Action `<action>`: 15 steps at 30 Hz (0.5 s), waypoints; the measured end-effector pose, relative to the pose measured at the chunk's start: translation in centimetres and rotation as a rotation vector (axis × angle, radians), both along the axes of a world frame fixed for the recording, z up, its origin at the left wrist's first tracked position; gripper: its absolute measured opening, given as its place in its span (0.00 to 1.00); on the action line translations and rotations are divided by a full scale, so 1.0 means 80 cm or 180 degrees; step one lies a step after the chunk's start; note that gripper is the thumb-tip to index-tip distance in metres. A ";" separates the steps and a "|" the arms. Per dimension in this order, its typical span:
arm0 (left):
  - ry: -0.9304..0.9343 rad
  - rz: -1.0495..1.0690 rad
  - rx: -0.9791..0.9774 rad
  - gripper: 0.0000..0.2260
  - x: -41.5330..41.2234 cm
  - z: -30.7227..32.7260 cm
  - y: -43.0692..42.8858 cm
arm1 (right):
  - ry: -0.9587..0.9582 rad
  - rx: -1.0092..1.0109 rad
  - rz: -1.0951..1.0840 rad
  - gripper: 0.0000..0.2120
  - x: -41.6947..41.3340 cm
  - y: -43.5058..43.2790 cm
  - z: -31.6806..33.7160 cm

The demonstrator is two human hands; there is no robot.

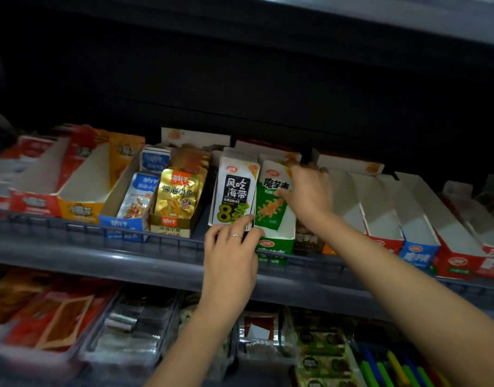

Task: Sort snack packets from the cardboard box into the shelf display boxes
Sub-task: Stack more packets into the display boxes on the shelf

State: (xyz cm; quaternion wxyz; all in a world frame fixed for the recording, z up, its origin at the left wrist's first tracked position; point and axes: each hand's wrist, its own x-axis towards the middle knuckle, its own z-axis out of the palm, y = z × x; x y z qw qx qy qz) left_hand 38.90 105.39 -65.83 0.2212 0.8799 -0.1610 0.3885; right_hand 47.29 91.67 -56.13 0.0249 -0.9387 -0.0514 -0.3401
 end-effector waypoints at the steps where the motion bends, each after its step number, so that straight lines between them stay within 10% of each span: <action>1: 0.0007 0.0010 -0.0012 0.18 0.000 -0.001 0.000 | -0.0028 -0.0121 -0.0065 0.25 0.003 0.001 0.002; 9: 0.0013 -0.0042 -0.0033 0.19 0.002 -0.001 0.001 | -0.0220 -0.0554 -0.0391 0.33 0.012 0.017 0.000; 15: 0.0005 0.0017 -0.0006 0.19 0.002 -0.002 0.001 | 0.0356 -0.0941 0.0137 0.18 -0.011 0.018 -0.011</action>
